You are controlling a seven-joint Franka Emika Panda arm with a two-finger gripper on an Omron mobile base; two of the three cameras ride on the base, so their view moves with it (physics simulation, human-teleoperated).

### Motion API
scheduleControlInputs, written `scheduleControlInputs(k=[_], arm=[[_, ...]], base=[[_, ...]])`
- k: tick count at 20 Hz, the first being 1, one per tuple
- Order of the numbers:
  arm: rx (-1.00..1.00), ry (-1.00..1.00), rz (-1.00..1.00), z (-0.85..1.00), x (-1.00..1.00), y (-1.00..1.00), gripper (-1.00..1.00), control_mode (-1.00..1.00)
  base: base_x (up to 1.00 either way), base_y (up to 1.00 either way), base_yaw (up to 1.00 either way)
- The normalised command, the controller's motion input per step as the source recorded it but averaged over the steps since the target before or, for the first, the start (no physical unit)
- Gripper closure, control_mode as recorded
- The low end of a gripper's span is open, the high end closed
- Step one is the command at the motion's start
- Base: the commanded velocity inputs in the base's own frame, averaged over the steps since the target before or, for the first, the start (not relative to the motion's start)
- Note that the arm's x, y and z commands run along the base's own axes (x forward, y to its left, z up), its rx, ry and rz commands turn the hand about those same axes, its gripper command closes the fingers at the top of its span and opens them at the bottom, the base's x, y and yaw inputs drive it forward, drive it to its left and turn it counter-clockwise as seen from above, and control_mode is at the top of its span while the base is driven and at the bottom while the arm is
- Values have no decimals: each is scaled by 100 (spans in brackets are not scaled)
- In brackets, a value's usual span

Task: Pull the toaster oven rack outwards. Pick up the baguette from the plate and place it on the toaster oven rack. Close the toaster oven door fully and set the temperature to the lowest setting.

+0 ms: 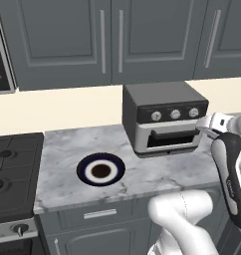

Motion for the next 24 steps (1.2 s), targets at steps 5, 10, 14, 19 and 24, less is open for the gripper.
scheduleControlInputs(k=[5, 10, 14, 19, 24], arm=[[0, 0, 0, 0, 33, 0, 100, -100], [8, 0, 0, 0, 27, 0, 100, -100], [9, 0, 0, 0, 23, 0, 100, -100], [6, -6, 0, 0, 18, 0, 100, -100], [3, -10, 0, 0, 11, 1, -100, -100]], base=[[0, 0, 0], [0, 0, 0], [0, 0, 0], [0, 0, 0], [0, 0, 0]])
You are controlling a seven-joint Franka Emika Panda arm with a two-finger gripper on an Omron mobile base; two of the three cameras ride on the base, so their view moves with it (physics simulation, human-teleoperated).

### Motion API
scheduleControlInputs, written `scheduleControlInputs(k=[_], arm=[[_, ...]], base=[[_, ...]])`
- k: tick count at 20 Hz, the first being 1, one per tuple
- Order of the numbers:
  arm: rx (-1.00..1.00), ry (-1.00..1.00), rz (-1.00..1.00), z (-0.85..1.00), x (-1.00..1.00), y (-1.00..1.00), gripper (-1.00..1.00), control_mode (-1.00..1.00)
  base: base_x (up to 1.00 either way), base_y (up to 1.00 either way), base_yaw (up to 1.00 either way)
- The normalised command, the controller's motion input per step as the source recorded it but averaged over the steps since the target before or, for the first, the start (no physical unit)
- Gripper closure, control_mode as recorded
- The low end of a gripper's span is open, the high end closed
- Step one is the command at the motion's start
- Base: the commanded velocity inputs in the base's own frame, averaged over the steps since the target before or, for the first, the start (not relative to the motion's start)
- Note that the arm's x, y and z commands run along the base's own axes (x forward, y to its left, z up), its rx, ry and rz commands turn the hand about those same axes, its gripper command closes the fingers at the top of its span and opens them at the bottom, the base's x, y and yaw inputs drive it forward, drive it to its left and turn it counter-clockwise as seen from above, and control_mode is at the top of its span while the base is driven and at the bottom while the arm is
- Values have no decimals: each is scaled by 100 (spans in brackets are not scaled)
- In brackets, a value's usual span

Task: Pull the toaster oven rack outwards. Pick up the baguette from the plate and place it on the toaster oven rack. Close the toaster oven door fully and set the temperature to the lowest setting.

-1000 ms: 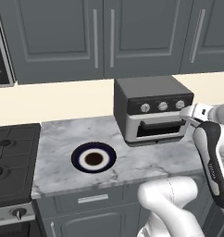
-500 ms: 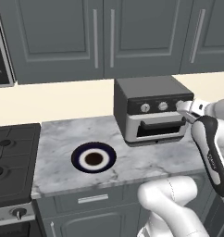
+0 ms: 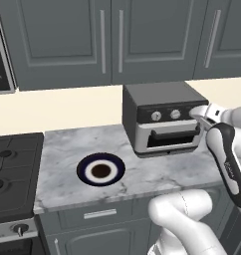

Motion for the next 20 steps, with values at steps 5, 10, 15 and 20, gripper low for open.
scheduleControlInputs(k=[5, 10, 15, 20], arm=[[2, -6, 0, -2, 11, 9, -100, -100], [2, -3, 0, -2, 15, 13, -100, -100], [6, -4, 0, 0, 15, 1, -100, -100], [9, -3, 0, 0, 12, 0, -100, -100]], base=[[0, 0, 0], [0, 0, 0], [0, 0, 0], [0, 0, 0]])
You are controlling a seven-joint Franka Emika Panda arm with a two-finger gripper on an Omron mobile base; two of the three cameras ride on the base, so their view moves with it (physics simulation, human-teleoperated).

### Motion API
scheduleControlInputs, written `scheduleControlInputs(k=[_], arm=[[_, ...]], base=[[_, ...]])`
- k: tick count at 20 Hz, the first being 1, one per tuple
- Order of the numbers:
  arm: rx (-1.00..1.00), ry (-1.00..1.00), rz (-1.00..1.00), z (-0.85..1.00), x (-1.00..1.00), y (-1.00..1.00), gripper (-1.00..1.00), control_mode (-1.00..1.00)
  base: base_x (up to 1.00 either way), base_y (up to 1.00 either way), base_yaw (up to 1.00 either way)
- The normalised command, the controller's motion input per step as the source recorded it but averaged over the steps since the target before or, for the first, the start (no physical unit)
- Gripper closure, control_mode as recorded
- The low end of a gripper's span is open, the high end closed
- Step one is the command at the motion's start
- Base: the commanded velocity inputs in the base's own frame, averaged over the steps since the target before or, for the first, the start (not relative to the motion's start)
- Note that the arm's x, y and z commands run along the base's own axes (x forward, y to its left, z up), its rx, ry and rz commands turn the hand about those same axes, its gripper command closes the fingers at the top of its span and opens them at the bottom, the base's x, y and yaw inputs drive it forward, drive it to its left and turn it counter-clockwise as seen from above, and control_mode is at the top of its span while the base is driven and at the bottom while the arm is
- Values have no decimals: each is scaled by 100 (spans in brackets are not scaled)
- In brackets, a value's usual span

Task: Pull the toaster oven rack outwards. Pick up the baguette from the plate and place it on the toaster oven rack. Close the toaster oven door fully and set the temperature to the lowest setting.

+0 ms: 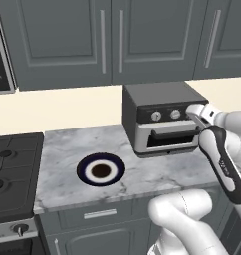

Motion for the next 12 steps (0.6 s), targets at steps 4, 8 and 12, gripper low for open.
scheduleControlInputs(k=[4, 8, 12], arm=[[6, -2, 0, 0, 17, 0, -100, -100], [3, -2, 0, 0, 23, 0, -100, -100], [3, 0, 0, 0, 25, 0, -100, -100]], base=[[0, 0, 0], [0, 0, 0], [0, 0, 0]])
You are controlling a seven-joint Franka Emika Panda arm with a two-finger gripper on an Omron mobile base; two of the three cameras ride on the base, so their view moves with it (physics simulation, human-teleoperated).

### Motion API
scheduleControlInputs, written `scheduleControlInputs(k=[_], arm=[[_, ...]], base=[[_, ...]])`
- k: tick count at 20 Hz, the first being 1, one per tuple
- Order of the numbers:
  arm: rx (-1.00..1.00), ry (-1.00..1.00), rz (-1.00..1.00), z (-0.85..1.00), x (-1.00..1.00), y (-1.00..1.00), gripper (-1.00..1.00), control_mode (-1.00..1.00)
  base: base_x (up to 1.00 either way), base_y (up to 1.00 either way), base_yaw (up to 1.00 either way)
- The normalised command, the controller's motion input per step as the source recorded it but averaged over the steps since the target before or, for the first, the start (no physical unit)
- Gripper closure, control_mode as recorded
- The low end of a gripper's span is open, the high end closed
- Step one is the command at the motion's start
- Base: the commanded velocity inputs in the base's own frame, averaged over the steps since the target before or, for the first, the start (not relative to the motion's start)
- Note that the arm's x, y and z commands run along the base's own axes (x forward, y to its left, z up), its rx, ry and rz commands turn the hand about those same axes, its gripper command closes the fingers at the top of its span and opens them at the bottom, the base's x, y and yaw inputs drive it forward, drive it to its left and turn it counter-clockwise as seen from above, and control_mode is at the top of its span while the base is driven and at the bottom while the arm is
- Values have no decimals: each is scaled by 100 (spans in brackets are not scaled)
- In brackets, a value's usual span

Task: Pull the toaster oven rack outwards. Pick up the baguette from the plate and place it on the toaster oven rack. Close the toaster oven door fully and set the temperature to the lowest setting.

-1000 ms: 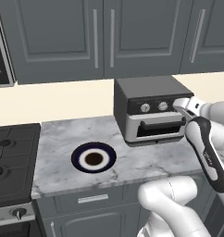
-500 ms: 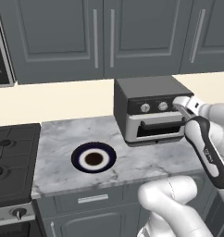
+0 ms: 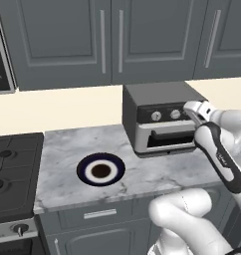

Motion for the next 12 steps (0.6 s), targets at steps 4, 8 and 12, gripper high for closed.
scheduleControlInputs(k=[4, 8, 12], arm=[[1, 0, 0, -6, 15, 0, -100, -100], [0, 0, 0, -10, 15, 0, -100, -100], [0, 0, 0, -15, 11, 0, -100, -100]], base=[[0, 0, 0], [0, 0, 0], [0, 0, 0]])
